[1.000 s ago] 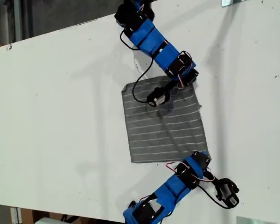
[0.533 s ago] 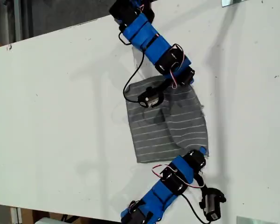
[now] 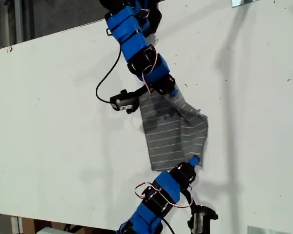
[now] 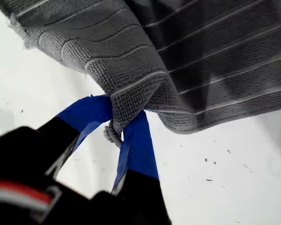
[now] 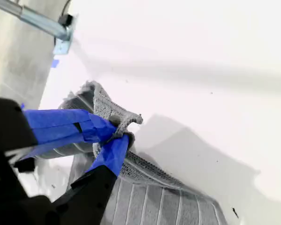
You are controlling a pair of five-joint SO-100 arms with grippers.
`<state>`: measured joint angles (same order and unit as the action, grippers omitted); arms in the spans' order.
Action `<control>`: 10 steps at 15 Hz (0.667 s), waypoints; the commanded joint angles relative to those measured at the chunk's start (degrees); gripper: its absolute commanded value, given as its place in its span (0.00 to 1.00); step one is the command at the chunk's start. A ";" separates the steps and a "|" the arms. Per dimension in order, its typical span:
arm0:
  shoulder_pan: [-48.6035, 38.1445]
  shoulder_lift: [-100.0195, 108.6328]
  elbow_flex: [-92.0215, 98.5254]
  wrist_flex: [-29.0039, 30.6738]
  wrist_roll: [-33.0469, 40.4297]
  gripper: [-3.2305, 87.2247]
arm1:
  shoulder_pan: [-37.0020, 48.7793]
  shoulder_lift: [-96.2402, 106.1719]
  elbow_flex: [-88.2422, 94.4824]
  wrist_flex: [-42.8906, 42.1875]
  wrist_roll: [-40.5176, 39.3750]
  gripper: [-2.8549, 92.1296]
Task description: Grasp corners of a square towel and fold twice.
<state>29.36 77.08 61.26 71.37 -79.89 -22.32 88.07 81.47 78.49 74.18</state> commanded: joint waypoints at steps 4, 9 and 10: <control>-12.57 34.54 47.29 -21.18 -3.08 0.03 | 12.74 11.51 7.73 -0.88 -6.94 0.03; -19.25 62.14 81.56 -31.29 -7.38 0.03 | 23.91 10.02 13.27 -4.04 -12.04 0.03; -20.65 65.74 86.57 -32.61 -8.26 0.03 | 26.72 9.14 14.41 -5.10 -13.27 0.03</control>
<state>10.72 137.20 143.44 40.96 -86.84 0.97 95.89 95.89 74.53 62.49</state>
